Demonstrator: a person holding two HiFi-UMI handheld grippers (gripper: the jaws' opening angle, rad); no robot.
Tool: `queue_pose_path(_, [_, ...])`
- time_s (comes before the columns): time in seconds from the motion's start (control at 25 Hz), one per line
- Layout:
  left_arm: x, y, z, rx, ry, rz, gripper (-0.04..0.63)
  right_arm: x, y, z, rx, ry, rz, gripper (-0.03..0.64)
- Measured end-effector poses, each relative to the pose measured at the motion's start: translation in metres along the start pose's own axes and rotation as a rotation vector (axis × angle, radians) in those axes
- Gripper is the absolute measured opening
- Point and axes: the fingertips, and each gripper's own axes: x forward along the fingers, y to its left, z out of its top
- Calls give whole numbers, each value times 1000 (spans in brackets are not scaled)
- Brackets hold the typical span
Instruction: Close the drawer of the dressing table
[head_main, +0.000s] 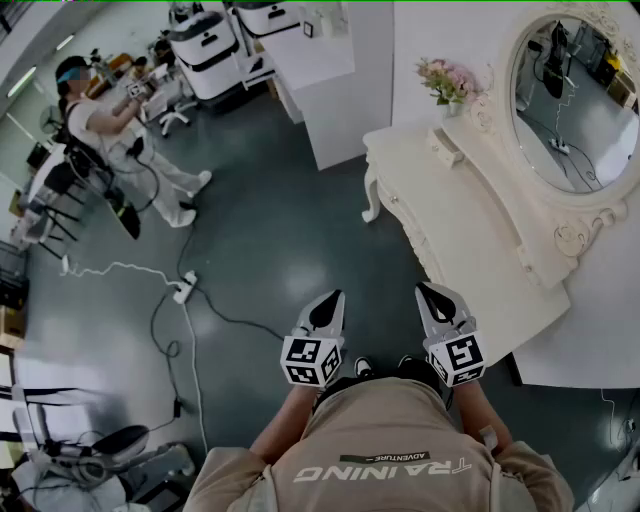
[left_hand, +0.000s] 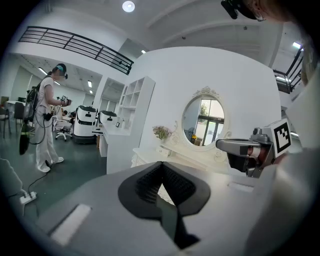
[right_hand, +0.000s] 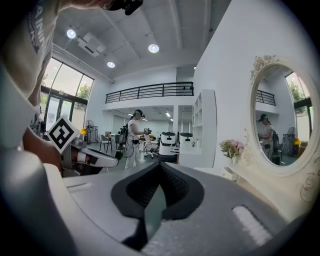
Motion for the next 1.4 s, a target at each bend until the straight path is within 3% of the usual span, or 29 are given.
queue_pose_path(0.44, [-2,11,-1,-18,-12,-4,15,7,1,2,10,6,-8,2])
queue_pose_path(0.92, [28,27,-19,-66,66,9,15,33,-21,-11,46,28,-20,2])
queue_pose_path(1.16, [62,42,8,-34,81,-1,15,72,-49,-21,108,33,-31,2])
queue_pose_path(1.4, [119,64,44,4,70,4,15,124,-91,-3,73,-21,-34,2])
